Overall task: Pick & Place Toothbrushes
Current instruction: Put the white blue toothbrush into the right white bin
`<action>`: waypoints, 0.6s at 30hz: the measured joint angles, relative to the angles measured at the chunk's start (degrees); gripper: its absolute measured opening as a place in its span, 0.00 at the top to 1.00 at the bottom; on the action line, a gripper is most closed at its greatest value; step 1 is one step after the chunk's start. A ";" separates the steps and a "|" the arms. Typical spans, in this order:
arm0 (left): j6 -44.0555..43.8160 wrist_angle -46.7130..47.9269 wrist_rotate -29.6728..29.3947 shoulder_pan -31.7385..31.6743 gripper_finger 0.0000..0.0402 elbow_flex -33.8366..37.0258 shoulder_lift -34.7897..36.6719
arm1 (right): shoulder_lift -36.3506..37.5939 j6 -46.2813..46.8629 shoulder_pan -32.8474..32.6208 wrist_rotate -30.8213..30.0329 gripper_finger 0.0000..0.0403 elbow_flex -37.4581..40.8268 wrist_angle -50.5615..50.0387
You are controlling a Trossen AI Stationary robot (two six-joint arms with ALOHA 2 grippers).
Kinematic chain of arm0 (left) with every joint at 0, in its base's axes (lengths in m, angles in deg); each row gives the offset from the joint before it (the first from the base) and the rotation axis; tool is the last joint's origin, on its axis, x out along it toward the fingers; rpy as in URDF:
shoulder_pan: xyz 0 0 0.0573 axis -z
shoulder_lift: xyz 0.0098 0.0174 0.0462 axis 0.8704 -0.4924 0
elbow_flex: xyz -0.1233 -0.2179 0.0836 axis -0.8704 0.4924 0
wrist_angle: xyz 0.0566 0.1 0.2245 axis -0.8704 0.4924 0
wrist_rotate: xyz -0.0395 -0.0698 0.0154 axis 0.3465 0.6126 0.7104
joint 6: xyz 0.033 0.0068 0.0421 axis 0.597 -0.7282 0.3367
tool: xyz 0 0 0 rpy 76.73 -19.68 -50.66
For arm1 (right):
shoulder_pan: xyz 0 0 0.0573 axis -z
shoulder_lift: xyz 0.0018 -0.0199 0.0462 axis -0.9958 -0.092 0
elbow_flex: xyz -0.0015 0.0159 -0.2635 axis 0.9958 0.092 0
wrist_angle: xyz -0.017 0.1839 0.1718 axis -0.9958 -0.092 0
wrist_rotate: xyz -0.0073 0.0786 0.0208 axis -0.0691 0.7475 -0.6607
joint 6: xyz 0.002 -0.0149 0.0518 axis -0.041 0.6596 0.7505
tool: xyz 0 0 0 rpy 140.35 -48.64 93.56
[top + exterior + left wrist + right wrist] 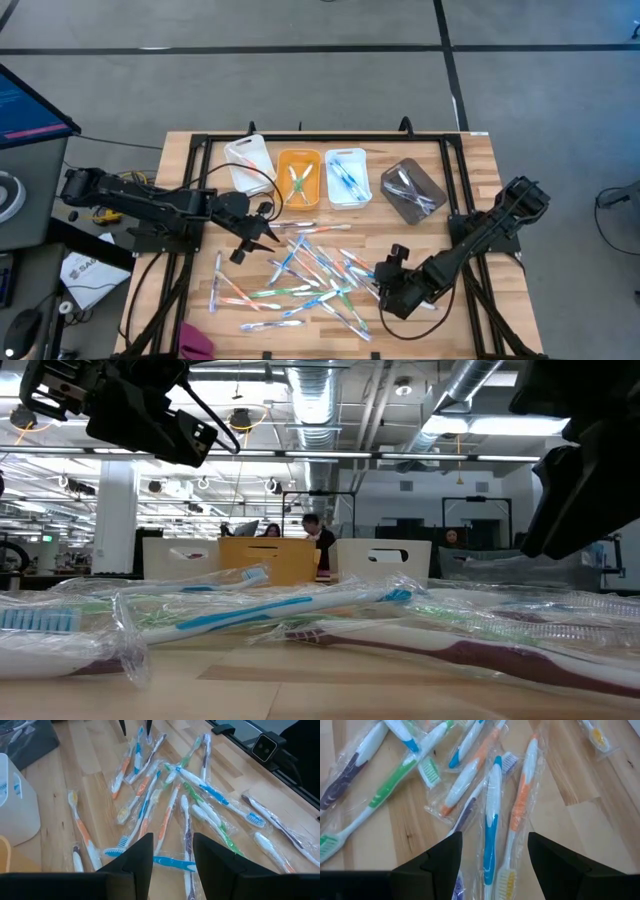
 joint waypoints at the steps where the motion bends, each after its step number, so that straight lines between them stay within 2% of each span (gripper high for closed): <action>1: 0.00 0.00 0.00 0.00 0.67 0.00 0.00 | 0.00 0.00 0.00 0.00 0.45 0.00 -0.07; 10: 0.00 0.00 0.01 0.00 0.67 0.00 0.00 | 0.04 4.92 0.13 0.20 0.45 3.85 0.20; 18: 0.00 -0.12 0.02 0.00 0.67 0.00 0.00 | 0.04 1.68 0.13 1.71 0.45 3.82 6.25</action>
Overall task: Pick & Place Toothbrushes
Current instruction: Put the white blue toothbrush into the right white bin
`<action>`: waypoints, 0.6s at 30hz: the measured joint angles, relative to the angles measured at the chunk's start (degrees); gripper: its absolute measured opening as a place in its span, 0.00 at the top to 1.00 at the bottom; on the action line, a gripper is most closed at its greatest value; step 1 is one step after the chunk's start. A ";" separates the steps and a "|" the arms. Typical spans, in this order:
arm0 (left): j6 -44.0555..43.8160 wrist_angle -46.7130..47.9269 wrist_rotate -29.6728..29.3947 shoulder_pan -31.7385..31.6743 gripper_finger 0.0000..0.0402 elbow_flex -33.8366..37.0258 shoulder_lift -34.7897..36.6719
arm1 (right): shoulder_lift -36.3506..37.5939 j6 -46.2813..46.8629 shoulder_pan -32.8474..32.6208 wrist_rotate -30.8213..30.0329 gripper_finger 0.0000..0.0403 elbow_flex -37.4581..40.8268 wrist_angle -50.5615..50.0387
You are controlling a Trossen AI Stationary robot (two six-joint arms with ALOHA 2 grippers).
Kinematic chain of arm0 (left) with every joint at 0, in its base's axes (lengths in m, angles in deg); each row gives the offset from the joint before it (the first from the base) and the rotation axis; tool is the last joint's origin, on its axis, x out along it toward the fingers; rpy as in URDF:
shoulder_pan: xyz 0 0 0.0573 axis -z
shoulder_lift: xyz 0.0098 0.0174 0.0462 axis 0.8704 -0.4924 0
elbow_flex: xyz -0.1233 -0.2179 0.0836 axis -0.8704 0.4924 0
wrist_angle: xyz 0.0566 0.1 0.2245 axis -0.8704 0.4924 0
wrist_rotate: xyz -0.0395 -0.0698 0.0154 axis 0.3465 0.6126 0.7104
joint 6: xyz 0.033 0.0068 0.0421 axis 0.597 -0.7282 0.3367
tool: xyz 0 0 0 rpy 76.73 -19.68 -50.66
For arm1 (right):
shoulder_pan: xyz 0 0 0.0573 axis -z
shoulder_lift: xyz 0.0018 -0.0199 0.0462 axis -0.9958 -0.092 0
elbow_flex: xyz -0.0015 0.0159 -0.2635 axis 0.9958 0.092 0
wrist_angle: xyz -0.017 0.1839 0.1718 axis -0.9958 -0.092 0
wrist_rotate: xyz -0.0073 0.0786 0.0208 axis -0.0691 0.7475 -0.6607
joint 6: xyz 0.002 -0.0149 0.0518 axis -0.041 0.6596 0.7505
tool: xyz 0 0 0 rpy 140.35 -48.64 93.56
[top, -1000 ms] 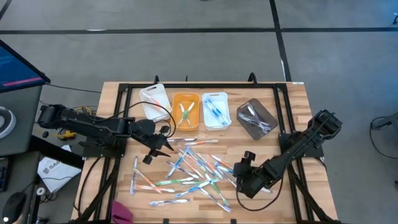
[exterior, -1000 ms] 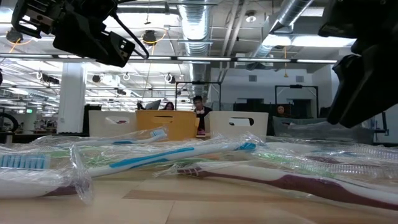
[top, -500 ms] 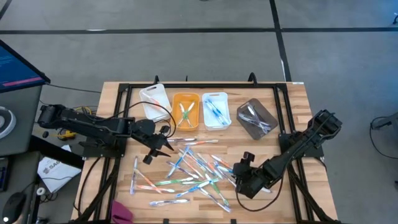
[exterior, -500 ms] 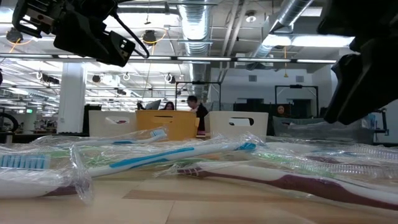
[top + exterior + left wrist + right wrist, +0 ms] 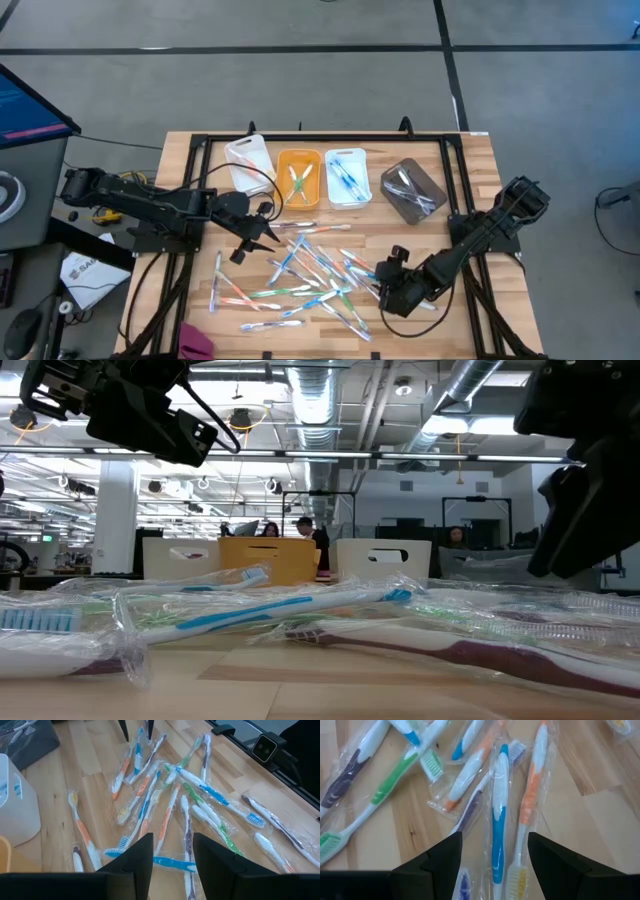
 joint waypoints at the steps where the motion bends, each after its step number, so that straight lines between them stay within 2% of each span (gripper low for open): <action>1: 0.00 -0.04 0.00 0.00 0.67 0.00 0.00 | 0.00 -0.08 0.00 0.00 0.45 0.00 0.00; 7: -0.02 -0.23 -0.01 0.00 0.67 0.00 0.00 | -0.24 -0.26 0.82 0.02 0.45 0.00 0.08; 18: -0.02 -0.25 0.00 0.00 0.67 0.00 0.02 | -8.60 -0.24 1.51 0.67 0.45 -0.35 1.88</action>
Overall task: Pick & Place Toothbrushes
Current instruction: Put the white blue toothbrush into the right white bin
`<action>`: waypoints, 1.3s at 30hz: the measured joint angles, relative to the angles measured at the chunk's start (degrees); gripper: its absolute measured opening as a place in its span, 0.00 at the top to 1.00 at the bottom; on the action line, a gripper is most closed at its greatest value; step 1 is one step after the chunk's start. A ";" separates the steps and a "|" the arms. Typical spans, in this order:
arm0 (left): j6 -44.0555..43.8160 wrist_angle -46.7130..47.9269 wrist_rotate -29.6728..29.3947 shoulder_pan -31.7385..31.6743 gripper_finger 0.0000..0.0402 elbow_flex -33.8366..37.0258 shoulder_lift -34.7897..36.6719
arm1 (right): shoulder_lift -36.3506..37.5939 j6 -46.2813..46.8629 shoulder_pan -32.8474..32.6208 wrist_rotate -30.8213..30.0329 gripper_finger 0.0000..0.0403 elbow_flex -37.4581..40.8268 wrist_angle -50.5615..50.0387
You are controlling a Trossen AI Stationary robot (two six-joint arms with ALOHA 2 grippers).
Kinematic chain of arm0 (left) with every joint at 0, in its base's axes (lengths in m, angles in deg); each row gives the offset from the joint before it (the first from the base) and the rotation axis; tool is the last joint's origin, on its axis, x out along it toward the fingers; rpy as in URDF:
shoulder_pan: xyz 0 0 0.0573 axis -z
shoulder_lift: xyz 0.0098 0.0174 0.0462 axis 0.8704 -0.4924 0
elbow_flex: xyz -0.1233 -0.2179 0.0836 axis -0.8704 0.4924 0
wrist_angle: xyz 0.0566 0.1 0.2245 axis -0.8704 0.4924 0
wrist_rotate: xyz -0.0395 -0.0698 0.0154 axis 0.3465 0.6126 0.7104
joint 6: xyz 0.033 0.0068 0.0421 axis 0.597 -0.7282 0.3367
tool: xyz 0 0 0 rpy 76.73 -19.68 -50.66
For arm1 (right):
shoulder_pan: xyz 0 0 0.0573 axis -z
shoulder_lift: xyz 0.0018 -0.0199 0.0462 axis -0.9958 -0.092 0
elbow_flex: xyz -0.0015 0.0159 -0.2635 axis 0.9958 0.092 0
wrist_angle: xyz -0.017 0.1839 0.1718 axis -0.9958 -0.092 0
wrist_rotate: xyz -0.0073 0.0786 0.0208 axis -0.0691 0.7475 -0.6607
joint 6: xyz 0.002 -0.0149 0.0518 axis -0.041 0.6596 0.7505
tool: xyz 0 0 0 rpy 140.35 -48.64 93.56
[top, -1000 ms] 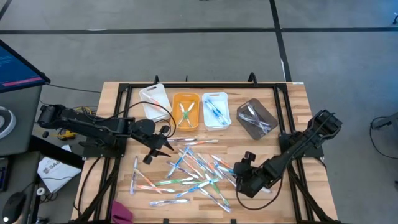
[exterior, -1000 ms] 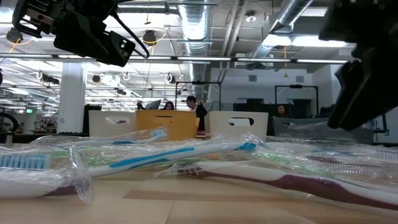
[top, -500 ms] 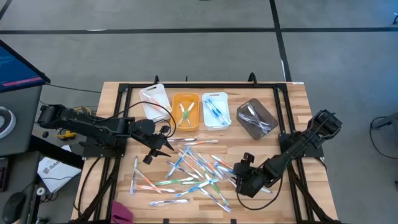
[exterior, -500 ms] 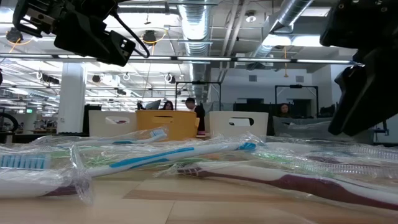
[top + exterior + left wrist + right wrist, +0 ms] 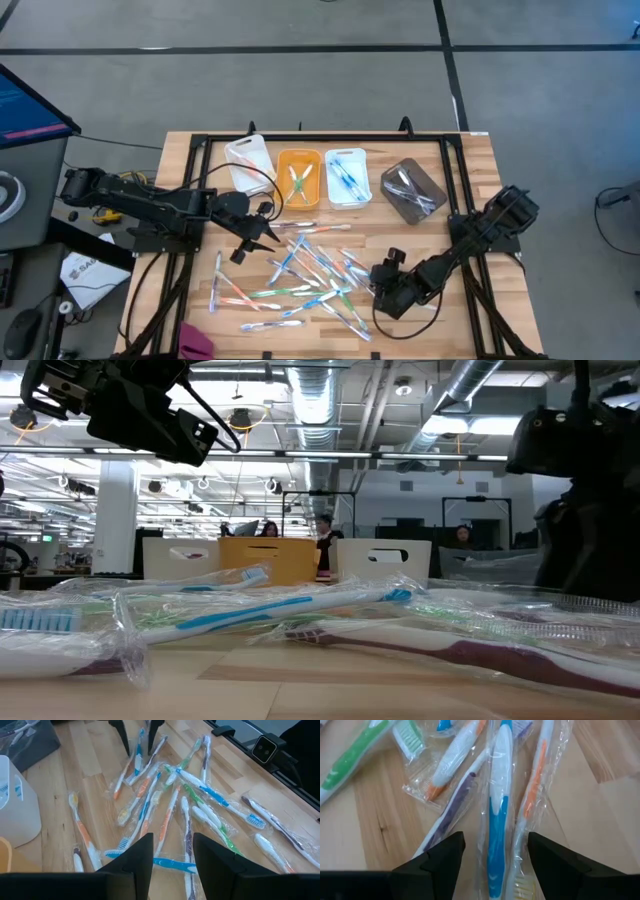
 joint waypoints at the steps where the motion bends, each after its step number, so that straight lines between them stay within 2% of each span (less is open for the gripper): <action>1: 0.00 0.00 -0.01 -0.01 0.67 0.00 0.00 | -0.14 0.00 0.00 -0.08 0.45 0.00 0.02; 10: 0.00 -0.05 -0.01 -0.07 0.67 0.00 0.00 | 0.58 -0.46 0.32 0.85 0.46 0.09 -1.02; 14: 0.00 -0.04 0.00 -0.07 0.67 0.00 0.00 | 0.58 -0.90 1.02 1.87 0.51 0.09 -1.14; 18: 0.00 -0.06 0.00 -0.07 0.67 0.00 0.00 | 0.62 -2.39 1.78 3.18 0.62 0.06 -0.83; 27: 0.00 -0.05 -0.02 -0.07 0.67 0.00 0.00 | 0.80 -4.38 2.51 2.32 0.96 0.10 -1.67; 29: 0.00 -0.07 0.00 -0.07 0.67 0.00 0.00 | 1.47 -4.77 2.55 2.30 0.96 0.19 -1.89; 34: 0.00 -0.07 -0.02 -0.07 0.67 0.00 0.00 | 4.69 -5.20 2.75 2.15 0.88 0.72 -4.45; 39: 0.00 -0.07 -0.01 -0.07 0.67 0.00 0.00 | 7.92 -5.46 2.73 -0.96 0.92 0.50 -4.97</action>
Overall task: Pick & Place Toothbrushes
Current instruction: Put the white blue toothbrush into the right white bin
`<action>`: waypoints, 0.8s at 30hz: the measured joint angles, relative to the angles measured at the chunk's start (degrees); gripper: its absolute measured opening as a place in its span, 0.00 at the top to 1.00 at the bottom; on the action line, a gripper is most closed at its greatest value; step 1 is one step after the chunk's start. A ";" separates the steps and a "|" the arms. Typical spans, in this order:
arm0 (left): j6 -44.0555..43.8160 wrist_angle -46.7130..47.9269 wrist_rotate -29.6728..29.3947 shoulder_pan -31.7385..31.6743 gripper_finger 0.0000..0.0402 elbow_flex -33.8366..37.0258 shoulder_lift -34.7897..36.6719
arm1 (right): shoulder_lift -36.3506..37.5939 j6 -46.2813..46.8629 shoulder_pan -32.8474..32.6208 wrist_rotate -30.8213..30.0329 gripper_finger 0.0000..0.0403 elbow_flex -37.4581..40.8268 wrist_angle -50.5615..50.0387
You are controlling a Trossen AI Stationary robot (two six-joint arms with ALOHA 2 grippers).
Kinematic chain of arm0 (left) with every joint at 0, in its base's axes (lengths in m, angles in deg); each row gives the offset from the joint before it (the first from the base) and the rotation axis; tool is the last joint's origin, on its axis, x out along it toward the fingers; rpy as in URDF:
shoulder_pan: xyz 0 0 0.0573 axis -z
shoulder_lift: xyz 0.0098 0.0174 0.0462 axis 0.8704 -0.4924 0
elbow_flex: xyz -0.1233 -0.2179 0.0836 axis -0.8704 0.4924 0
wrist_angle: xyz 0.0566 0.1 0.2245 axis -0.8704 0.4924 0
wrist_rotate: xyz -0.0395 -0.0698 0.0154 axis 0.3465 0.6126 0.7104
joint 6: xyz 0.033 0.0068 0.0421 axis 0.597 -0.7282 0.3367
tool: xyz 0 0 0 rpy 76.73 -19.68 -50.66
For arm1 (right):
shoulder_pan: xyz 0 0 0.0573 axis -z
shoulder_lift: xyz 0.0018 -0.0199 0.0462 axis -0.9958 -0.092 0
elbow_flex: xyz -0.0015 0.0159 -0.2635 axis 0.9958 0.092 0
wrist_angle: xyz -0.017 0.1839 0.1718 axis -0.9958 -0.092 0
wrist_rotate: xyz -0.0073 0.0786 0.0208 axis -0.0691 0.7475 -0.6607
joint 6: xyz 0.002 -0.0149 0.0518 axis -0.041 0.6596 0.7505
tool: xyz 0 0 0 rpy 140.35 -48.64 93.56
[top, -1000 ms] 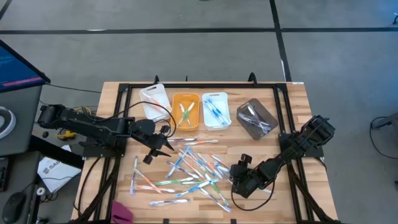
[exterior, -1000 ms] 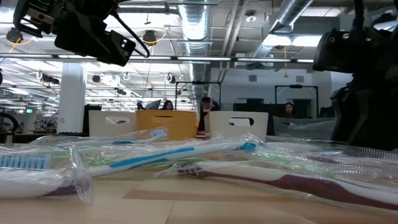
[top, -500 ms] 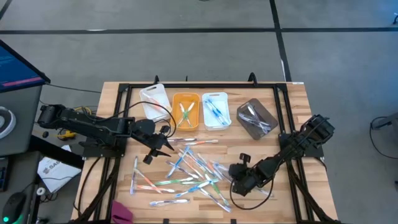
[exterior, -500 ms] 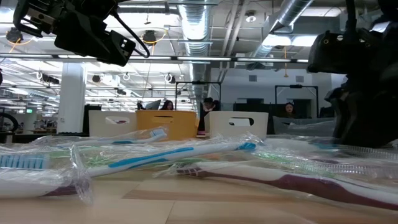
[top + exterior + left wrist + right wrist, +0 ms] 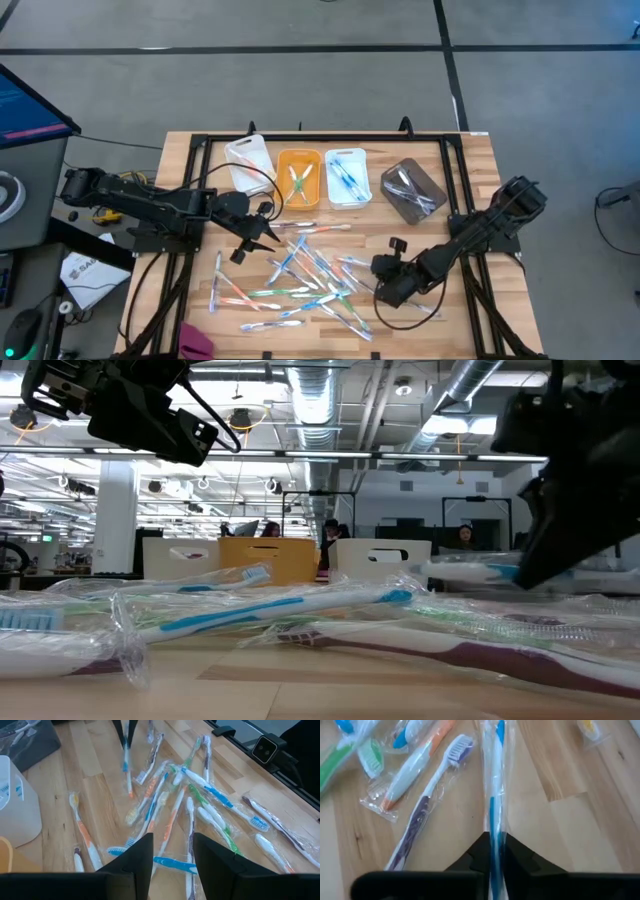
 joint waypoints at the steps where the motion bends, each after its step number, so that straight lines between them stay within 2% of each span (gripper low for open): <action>1: 0.02 0.00 -0.01 0.00 0.67 0.00 0.00 | 0.35 -0.52 0.00 -0.05 0.94 0.00 -0.06; 4: 0.01 0.00 0.00 0.00 0.67 0.00 0.00 | 0.71 -1.23 0.07 -0.39 0.97 -0.07 0.36; 9: 0.01 0.00 0.01 0.00 0.67 0.00 0.00 | 0.70 -1.26 0.18 -0.46 0.93 -0.07 0.45; 12: 0.02 -0.03 0.01 0.00 0.67 0.00 0.00 | 0.70 -2.66 0.31 -0.94 0.94 -1.00 0.43; 16: 0.02 -0.36 0.00 0.00 0.67 0.00 0.00 | 0.74 -6.50 0.72 -4.70 0.98 -3.49 0.16; 24: 0.02 -0.69 -0.01 0.00 0.67 0.00 0.00 | 1.97 -11.60 7.23 -12.66 0.93 -11.11 -8.42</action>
